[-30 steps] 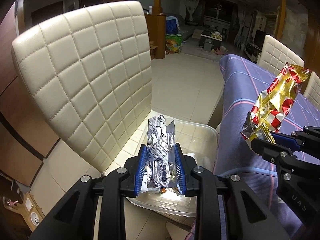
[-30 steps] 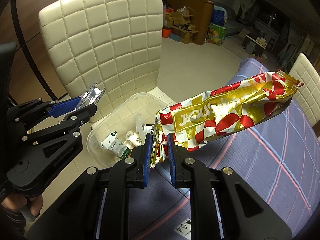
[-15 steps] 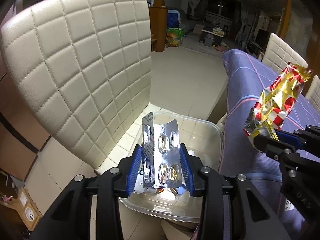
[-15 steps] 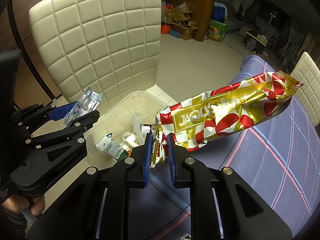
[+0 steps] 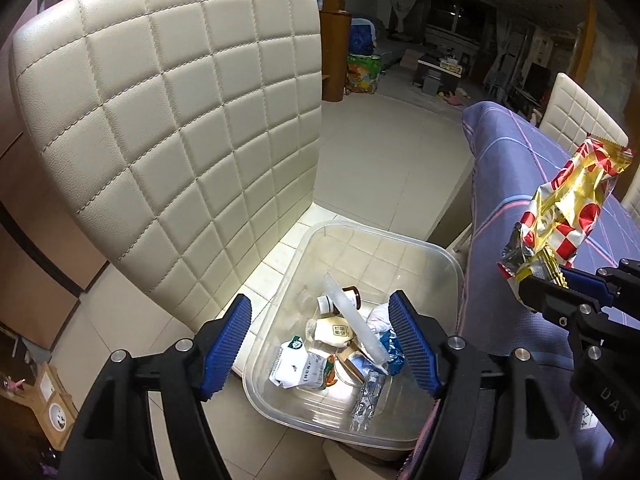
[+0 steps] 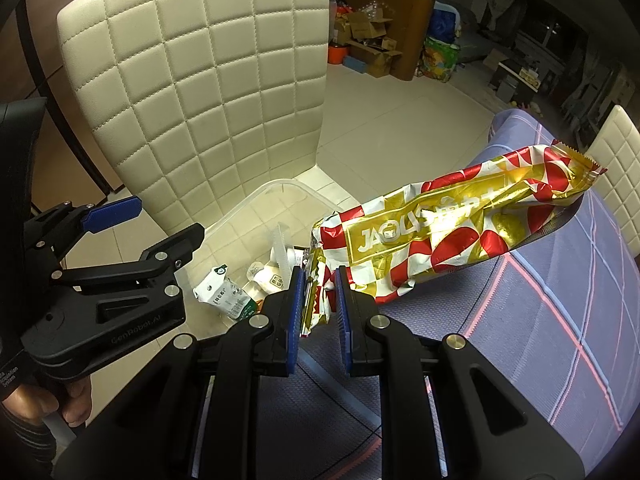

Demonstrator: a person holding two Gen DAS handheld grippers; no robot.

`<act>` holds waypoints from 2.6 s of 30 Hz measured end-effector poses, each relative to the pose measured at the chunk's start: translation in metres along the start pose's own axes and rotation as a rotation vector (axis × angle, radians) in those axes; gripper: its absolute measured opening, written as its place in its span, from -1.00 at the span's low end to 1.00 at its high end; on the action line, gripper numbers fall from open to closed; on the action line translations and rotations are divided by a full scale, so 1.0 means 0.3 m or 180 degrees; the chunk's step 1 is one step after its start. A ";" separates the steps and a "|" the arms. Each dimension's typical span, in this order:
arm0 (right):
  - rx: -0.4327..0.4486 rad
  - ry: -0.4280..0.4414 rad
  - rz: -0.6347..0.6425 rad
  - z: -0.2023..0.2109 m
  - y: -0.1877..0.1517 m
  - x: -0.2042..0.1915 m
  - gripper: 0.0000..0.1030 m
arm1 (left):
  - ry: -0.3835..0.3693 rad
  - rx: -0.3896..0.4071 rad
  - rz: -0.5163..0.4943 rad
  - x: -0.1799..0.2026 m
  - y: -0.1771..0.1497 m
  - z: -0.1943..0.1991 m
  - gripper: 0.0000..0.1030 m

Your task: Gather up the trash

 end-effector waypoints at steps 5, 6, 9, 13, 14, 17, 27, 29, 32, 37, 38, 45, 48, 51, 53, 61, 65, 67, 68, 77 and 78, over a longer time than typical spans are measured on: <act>-0.0010 0.0018 0.0050 -0.001 0.004 -0.021 -0.67 | 0.0070 0.0008 -0.0021 -0.017 -0.004 0.001 0.35; -0.0013 0.0023 0.0066 -0.004 0.007 -0.028 -0.67 | 0.0078 0.0009 -0.0017 -0.023 -0.005 0.002 0.35; -0.0027 0.0034 0.0110 -0.006 0.009 -0.046 -0.66 | 0.0099 0.0008 0.0006 -0.035 -0.006 0.004 0.35; -0.0058 0.0049 0.0172 -0.017 0.010 -0.074 -0.62 | 0.0142 -0.0007 0.0054 -0.061 -0.010 0.004 0.35; -0.0061 0.0051 0.0183 -0.017 0.011 -0.080 -0.62 | 0.0156 -0.0009 0.0066 -0.067 -0.012 0.004 0.35; -0.0055 0.0057 0.0205 -0.020 0.015 -0.093 -0.62 | 0.0208 -0.0027 0.0109 -0.088 -0.016 0.000 0.35; -0.0013 0.0046 0.0252 -0.007 0.022 -0.111 -0.56 | 0.0208 -0.0042 0.0198 -0.120 -0.022 -0.003 0.35; -0.0025 0.0056 0.0232 -0.008 0.020 -0.106 -0.40 | 0.0201 -0.0040 0.0213 -0.123 -0.020 -0.001 0.35; 0.0103 -0.0010 0.0213 0.009 0.032 -0.099 0.50 | 0.0204 -0.0033 0.0232 -0.129 -0.018 0.001 0.35; 0.0281 -0.0133 0.0283 0.051 0.056 -0.094 0.55 | 0.0209 -0.0026 0.0246 -0.134 -0.016 0.007 0.35; 0.0281 -0.0132 0.0275 0.051 0.058 -0.093 0.57 | 0.0205 -0.0021 0.0250 -0.134 -0.016 0.009 0.35; 0.0264 -0.0125 0.0233 0.054 0.051 -0.083 0.64 | 0.0207 -0.0012 0.0246 -0.133 -0.016 0.016 0.36; 0.0283 -0.0124 0.0230 0.058 0.050 -0.082 0.68 | 0.0205 -0.0004 0.0245 -0.129 -0.016 0.022 0.36; 0.0304 -0.0129 0.0230 0.066 0.054 -0.084 0.70 | 0.0213 0.0010 0.0234 -0.126 -0.014 0.032 0.36; 0.0321 -0.0138 0.0234 0.074 0.054 -0.084 0.70 | 0.0208 0.0016 0.0239 -0.125 -0.012 0.039 0.36; 0.0357 -0.0165 0.0184 0.114 0.045 -0.062 0.77 | 0.0206 0.0061 0.0174 -0.098 -0.007 0.080 0.36; 0.0393 -0.0186 0.0138 0.147 0.038 -0.041 0.79 | 0.0192 0.0111 0.0138 -0.072 0.002 0.111 0.37; 0.0413 -0.0207 0.0126 0.166 0.035 -0.031 0.81 | 0.0185 0.0147 0.0133 -0.060 0.008 0.131 0.37; 0.0431 -0.0221 0.0118 0.179 0.034 -0.024 0.81 | 0.0181 0.0165 0.0127 -0.053 0.011 0.143 0.37; 0.0574 -0.0307 -0.0040 0.297 -0.010 0.065 0.82 | 0.0114 0.0274 -0.0024 0.055 0.020 0.241 0.37; 0.0582 -0.0319 -0.0068 0.310 -0.020 0.079 0.82 | 0.0103 0.0272 -0.0053 0.072 0.015 0.250 0.37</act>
Point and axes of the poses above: each gripper's, at about its wrist camera, not at the fingertips, and z roughly against the way its jaws point, x to its right, y to its top, the point moved 10 cm from there along -z, roughly the way its jaws point
